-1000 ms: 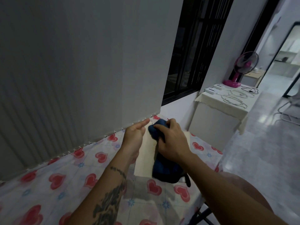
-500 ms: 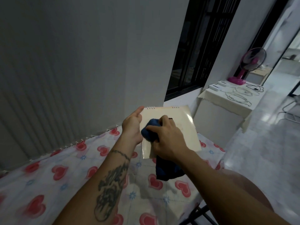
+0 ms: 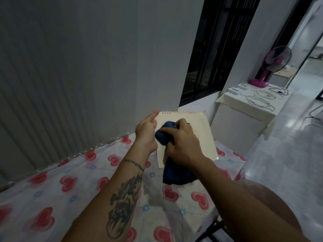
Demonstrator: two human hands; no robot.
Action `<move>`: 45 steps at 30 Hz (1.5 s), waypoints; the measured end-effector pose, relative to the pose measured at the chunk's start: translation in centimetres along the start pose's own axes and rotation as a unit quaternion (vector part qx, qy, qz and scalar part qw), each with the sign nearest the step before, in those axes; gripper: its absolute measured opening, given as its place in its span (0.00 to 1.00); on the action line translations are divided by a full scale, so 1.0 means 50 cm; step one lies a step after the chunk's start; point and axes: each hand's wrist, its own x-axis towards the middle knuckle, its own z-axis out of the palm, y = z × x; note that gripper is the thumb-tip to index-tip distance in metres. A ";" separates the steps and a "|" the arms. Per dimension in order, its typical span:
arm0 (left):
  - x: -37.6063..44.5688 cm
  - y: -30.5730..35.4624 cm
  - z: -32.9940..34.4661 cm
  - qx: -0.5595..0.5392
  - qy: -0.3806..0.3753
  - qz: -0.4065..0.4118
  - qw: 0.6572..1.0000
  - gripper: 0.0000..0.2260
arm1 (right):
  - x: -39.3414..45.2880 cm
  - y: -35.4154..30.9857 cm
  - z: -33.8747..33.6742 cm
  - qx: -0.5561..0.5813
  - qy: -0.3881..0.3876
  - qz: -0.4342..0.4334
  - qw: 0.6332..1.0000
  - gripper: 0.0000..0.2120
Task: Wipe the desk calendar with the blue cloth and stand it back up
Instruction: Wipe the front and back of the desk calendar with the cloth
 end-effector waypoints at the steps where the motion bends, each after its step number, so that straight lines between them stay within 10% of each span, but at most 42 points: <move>1: -0.003 -0.002 0.003 -0.007 0.000 -0.005 1.000 0.18 | 0.004 -0.002 0.002 -0.001 0.007 0.003 1.000 0.20; 13: 0.037 0.003 -0.025 -0.044 0.093 -0.040 0.994 0.07 | -0.135 0.026 0.053 0.015 -0.030 -0.038 0.999 0.17; 17: 0.045 -0.010 -0.035 -0.038 0.097 -0.027 0.994 0.18 | -0.137 0.074 0.043 0.027 0.006 0.010 1.000 0.17; 24: 0.038 -0.029 -0.050 -0.058 0.042 -0.037 0.997 0.19 | -0.126 0.178 0.006 -0.029 0.058 0.181 0.981 0.18; 32: 0.018 -0.050 -0.013 -0.001 0.056 -0.018 0.998 0.17 | -0.183 0.087 0.047 0.005 0.030 0.048 0.998 0.16; 45: 0.017 -0.040 -0.057 -0.022 -0.054 -0.012 0.998 0.17 | -0.007 0.207 -0.051 -0.026 0.059 0.106 0.992 0.21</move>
